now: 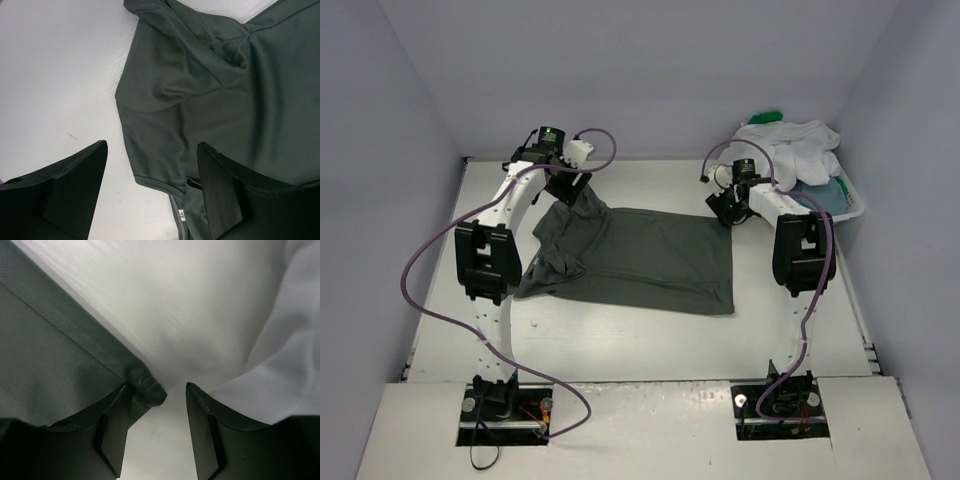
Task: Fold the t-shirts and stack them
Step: Pick up the 1/3-folded T-shirt from the center of the board.
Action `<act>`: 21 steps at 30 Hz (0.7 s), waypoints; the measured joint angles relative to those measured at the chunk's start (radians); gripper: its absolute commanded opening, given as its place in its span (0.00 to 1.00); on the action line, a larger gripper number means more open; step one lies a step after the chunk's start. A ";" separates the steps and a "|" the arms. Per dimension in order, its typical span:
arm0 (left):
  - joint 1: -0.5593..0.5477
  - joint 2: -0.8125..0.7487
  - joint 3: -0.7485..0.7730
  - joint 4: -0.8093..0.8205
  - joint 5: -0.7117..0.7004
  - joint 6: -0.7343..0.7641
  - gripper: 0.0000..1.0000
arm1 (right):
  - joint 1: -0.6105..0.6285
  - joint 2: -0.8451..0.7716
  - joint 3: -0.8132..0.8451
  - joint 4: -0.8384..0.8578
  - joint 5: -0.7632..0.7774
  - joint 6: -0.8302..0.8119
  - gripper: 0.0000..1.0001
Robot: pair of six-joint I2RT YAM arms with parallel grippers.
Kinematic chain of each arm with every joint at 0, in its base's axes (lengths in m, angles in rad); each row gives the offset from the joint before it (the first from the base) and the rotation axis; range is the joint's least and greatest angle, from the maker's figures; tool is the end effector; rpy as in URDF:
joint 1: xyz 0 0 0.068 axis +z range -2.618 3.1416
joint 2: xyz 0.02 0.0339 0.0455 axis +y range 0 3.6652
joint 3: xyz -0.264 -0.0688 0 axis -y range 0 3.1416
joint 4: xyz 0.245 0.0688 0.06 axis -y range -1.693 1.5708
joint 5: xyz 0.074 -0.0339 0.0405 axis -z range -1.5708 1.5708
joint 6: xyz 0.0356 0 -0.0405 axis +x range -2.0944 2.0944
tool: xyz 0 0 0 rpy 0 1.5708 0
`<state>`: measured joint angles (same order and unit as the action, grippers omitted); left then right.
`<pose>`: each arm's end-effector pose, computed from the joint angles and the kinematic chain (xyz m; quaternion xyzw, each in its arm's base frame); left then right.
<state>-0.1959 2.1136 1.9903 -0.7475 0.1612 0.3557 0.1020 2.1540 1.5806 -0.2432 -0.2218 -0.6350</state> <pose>0.4670 -0.0985 0.2855 0.2815 0.8934 -0.0481 0.3467 0.4749 0.0565 0.1721 -0.3709 0.8473 0.0029 0.3801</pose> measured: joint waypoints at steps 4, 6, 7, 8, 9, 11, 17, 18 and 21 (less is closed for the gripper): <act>0.000 0.026 0.012 -0.015 0.014 -0.005 0.67 | -0.017 0.000 0.012 -0.003 -0.013 -0.001 0.44; 0.000 0.031 0.013 -0.020 0.019 -0.007 0.67 | -0.019 0.003 0.012 -0.008 -0.018 -0.001 0.44; 0.000 0.034 0.014 -0.022 0.022 -0.009 0.67 | -0.021 0.004 0.012 -0.008 -0.021 -0.001 0.44; 0.000 0.034 0.014 -0.023 0.023 -0.009 0.67 | -0.023 0.004 0.012 -0.009 -0.023 -0.003 0.44; 0.000 0.034 0.014 -0.025 0.025 -0.009 0.67 | -0.023 0.004 0.012 -0.010 -0.025 -0.005 0.44; 0.000 0.035 0.017 -0.028 0.026 -0.009 0.67 | -0.023 0.004 0.012 -0.011 -0.031 -0.009 0.44; 0.000 0.036 0.018 -0.030 0.026 -0.009 0.67 | -0.025 0.005 0.004 -0.012 -0.055 -0.019 0.39; 0.000 0.037 0.018 -0.031 0.026 -0.009 0.67 | -0.025 0.005 0.003 -0.012 -0.060 -0.020 0.38; 0.000 0.047 0.026 -0.034 0.025 -0.008 0.67 | -0.030 0.006 0.002 -0.013 -0.081 -0.024 0.32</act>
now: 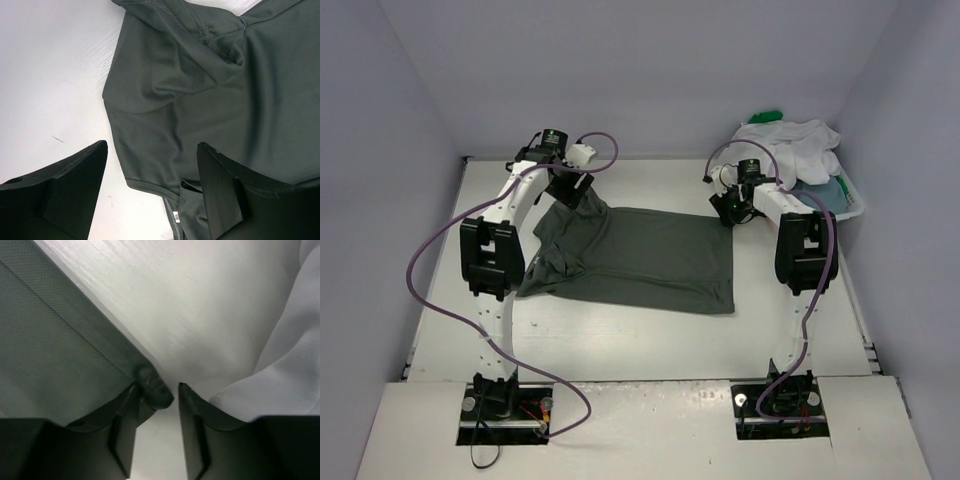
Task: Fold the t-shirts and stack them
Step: Pick up the 1/3-folded T-shirt from the center of the board.
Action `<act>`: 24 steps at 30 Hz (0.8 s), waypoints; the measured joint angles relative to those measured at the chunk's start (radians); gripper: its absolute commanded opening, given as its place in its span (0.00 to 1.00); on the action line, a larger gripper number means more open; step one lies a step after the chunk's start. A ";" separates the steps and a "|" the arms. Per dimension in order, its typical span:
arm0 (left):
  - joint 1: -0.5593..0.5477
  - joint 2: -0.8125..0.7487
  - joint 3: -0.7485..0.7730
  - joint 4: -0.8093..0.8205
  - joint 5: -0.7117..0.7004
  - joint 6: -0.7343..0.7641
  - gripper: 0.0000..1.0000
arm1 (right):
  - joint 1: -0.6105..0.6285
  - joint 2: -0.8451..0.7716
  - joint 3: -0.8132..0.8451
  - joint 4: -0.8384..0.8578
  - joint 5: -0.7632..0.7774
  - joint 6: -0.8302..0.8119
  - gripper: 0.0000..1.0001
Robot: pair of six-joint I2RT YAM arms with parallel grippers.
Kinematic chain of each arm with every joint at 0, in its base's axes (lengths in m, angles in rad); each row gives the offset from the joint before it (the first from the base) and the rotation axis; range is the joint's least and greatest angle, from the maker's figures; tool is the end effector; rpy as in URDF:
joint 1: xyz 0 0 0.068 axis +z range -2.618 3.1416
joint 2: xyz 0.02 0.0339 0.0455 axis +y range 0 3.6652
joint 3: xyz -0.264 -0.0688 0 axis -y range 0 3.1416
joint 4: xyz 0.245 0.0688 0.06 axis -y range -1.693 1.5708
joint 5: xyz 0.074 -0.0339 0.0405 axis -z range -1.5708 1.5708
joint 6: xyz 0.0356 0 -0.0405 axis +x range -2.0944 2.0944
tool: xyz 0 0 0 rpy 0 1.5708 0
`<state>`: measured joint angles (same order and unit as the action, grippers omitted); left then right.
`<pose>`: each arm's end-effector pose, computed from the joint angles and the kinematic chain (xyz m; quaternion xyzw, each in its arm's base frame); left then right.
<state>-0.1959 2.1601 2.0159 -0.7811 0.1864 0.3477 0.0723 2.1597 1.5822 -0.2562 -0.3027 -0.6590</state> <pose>0.4728 -0.1006 0.2701 0.2819 0.9017 -0.0641 0.3216 0.4752 0.0451 0.1696 -0.3805 0.8418 0.0317 0.3816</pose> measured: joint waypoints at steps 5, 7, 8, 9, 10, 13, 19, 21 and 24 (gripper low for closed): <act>0.000 0.033 0.019 -0.006 -0.001 0.000 0.67 | -0.007 0.006 0.000 0.000 -0.036 -0.011 0.15; 0.000 0.053 0.037 -0.009 -0.001 0.000 0.67 | -0.008 0.006 -0.001 0.000 -0.048 -0.017 0.06; 0.000 0.062 0.045 -0.010 -0.001 0.000 0.67 | -0.008 0.006 -0.002 0.001 -0.052 -0.021 0.04; 0.000 0.071 0.057 -0.015 -0.001 0.000 0.67 | -0.009 0.006 -0.003 0.002 -0.055 -0.023 0.02; 0.000 0.079 0.065 -0.015 0.000 0.000 0.67 | -0.009 0.006 -0.003 0.002 -0.058 -0.023 0.00; 0.000 0.101 0.092 -0.016 0.005 -0.002 0.67 | -0.015 0.007 -0.004 0.004 -0.071 -0.023 0.00; 0.000 0.129 0.122 0.011 0.055 -0.021 0.71 | -0.019 0.006 -0.013 0.015 -0.087 -0.023 0.00; 0.000 0.148 0.149 0.028 0.077 -0.035 0.71 | -0.019 0.004 -0.018 0.021 -0.089 -0.023 0.00; 0.000 0.195 0.205 0.059 0.109 -0.070 0.71 | -0.019 -0.001 -0.027 0.029 -0.090 -0.023 0.00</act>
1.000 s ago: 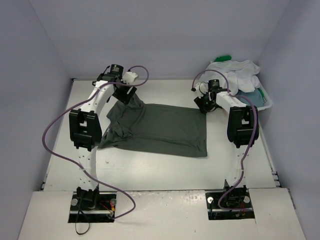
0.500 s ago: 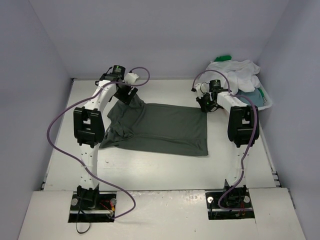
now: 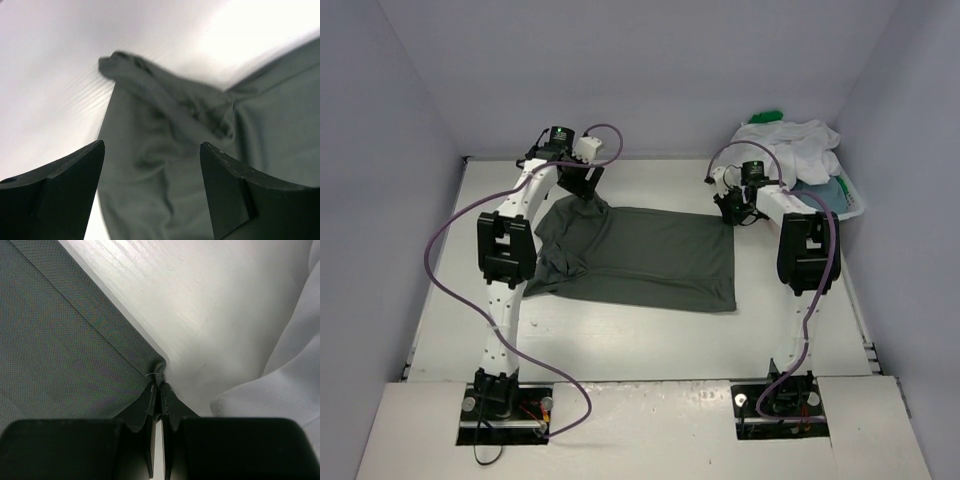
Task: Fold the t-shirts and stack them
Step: Pick up the 1/3-folded T-shirt from the center of the board.
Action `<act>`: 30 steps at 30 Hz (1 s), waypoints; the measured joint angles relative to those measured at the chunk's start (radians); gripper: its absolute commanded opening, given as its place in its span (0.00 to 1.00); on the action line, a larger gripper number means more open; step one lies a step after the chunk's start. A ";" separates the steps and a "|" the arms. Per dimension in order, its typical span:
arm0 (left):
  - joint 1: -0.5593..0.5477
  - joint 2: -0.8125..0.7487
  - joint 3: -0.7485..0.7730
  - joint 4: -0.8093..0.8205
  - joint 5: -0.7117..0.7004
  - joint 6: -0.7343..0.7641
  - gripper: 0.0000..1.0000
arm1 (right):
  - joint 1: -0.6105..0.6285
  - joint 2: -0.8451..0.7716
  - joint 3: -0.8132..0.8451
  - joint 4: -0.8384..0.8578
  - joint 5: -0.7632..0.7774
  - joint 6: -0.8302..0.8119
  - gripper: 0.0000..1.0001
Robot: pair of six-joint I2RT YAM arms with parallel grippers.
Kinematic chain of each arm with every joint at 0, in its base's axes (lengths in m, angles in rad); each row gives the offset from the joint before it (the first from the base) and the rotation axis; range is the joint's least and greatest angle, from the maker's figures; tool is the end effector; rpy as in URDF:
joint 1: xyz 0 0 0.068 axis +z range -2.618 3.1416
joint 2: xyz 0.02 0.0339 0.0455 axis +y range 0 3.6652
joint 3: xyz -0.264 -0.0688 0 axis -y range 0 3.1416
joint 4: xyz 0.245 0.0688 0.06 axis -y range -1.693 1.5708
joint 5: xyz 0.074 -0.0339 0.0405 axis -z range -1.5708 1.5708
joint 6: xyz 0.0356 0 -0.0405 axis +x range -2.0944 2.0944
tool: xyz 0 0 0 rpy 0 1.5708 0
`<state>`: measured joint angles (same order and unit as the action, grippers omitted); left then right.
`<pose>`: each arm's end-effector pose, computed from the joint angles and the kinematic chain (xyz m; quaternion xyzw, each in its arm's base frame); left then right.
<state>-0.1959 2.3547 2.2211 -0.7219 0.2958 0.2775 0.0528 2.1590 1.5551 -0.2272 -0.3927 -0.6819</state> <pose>0.5160 -0.1130 0.2457 0.2674 0.8886 -0.1238 0.3516 0.4729 0.0386 0.1644 -0.3942 0.8281 0.0633 0.3934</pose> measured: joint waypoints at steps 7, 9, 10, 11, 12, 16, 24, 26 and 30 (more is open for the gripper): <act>0.000 0.142 0.136 0.035 0.046 -0.091 0.71 | 0.002 -0.019 -0.034 0.035 -0.001 0.000 0.00; 0.000 0.175 0.159 0.039 0.043 -0.107 0.71 | 0.005 -0.026 -0.047 0.043 -0.001 0.000 0.00; 0.000 0.191 0.169 0.042 0.042 -0.113 0.71 | 0.007 -0.030 -0.054 0.045 -0.001 0.000 0.00; 0.000 0.203 0.175 0.047 0.040 -0.119 0.71 | 0.008 -0.035 -0.062 0.047 -0.001 0.000 0.00; 0.000 0.213 0.177 0.051 0.039 -0.126 0.71 | 0.010 -0.041 -0.070 0.047 0.000 0.000 0.00; 0.000 0.230 0.187 0.056 0.030 -0.142 0.61 | 0.018 -0.057 -0.093 0.047 0.000 0.000 0.00; 0.001 0.232 0.202 0.121 -0.006 -0.170 0.59 | 0.028 -0.060 -0.099 0.048 0.011 0.000 0.00; 0.001 0.232 0.202 0.140 -0.013 -0.179 0.59 | 0.032 -0.060 -0.099 0.048 0.016 -0.001 0.00; 0.001 0.232 0.202 0.162 -0.012 -0.188 0.50 | 0.040 -0.060 -0.100 0.048 0.022 -0.003 0.00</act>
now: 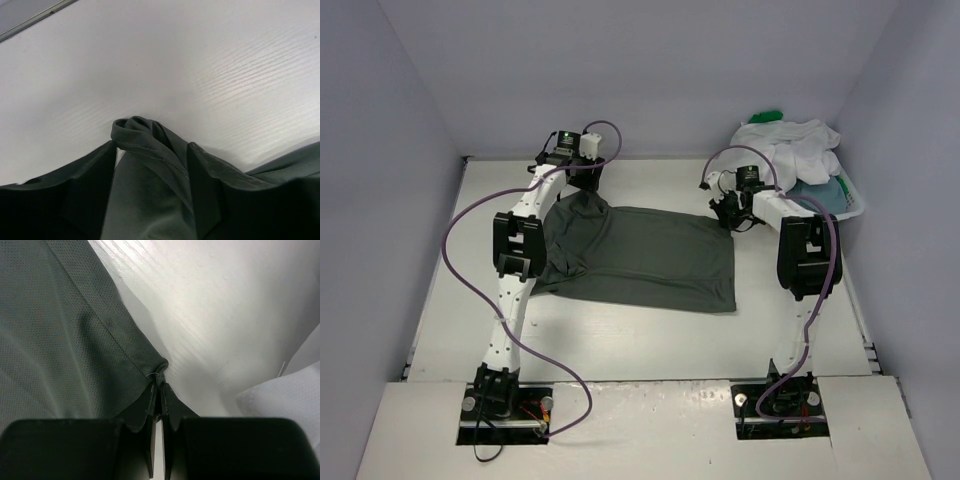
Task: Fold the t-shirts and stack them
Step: Pick up the 1/3-folded T-shirt from the center of the board, then fold the 1/3-folded T-shirt at the center of the board.
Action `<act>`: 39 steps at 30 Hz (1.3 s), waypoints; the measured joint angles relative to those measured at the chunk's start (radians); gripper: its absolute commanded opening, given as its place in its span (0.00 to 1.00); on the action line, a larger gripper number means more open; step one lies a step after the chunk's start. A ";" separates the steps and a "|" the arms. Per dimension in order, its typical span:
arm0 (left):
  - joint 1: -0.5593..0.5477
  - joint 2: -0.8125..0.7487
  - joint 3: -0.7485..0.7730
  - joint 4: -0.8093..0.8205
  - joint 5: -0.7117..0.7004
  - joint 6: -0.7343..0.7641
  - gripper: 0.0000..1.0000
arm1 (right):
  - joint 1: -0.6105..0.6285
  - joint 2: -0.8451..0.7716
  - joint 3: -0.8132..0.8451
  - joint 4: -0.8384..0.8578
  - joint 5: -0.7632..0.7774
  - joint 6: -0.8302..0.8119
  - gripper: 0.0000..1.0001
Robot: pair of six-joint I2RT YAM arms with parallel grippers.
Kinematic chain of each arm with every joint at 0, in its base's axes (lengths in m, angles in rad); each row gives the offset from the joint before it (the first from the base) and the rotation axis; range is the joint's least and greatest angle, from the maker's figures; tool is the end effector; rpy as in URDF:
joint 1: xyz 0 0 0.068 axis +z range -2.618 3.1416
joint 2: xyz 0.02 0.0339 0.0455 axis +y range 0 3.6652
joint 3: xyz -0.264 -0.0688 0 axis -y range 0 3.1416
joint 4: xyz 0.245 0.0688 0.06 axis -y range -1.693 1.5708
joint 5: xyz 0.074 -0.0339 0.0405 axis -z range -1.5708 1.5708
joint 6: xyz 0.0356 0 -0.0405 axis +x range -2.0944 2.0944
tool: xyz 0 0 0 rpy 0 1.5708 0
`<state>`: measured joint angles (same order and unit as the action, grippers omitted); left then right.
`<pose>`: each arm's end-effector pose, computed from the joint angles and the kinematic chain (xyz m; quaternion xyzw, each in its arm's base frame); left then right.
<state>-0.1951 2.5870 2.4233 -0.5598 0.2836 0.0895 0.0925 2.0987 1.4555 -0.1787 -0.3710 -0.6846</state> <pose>0.5641 -0.1216 0.2002 0.1855 0.8851 -0.1501 0.3996 0.4548 0.0552 0.1641 -0.4090 0.8210 0.0593 0.3939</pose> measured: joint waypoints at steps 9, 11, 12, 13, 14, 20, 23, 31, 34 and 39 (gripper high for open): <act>0.000 0.000 0.000 0.000 0.008 -0.006 0.38 | 0.007 -0.001 0.000 0.000 0.000 -0.001 0.00; 0.000 0.000 0.000 -0.001 0.008 -0.006 0.38 | 0.007 -0.001 -0.002 0.002 0.000 -0.001 0.00; 0.000 0.001 0.000 -0.001 0.008 -0.005 0.39 | 0.007 -0.002 -0.003 0.003 0.000 -0.001 0.00; 0.000 0.001 0.000 -0.002 0.008 -0.005 0.40 | 0.007 -0.003 -0.004 0.004 0.000 -0.001 0.00; 0.000 0.002 0.000 -0.002 0.008 -0.005 0.42 | 0.007 -0.003 -0.005 0.006 0.000 -0.001 0.00; 0.000 0.014 0.000 -0.004 0.007 -0.004 0.44 | 0.008 -0.005 -0.008 0.008 0.000 -0.002 0.00; 0.000 0.024 0.000 -0.007 0.008 -0.005 0.36 | 0.008 -0.006 -0.008 0.008 0.000 -0.002 0.00; 0.000 0.036 0.000 -0.008 0.003 0.001 0.00 | 0.011 -0.006 -0.009 0.008 0.001 -0.002 0.00; 0.000 0.032 -0.012 0.005 -0.003 0.002 0.00 | 0.014 -0.005 -0.010 0.008 0.002 -0.002 0.00; 0.000 -0.031 -0.135 0.078 -0.026 -0.002 0.00 | 0.016 -0.006 -0.013 0.013 0.007 -0.004 0.00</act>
<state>-0.1951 2.5557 2.2883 -0.4816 0.2573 0.0879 0.1089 2.0926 1.4425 -0.1654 -0.3637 -0.6888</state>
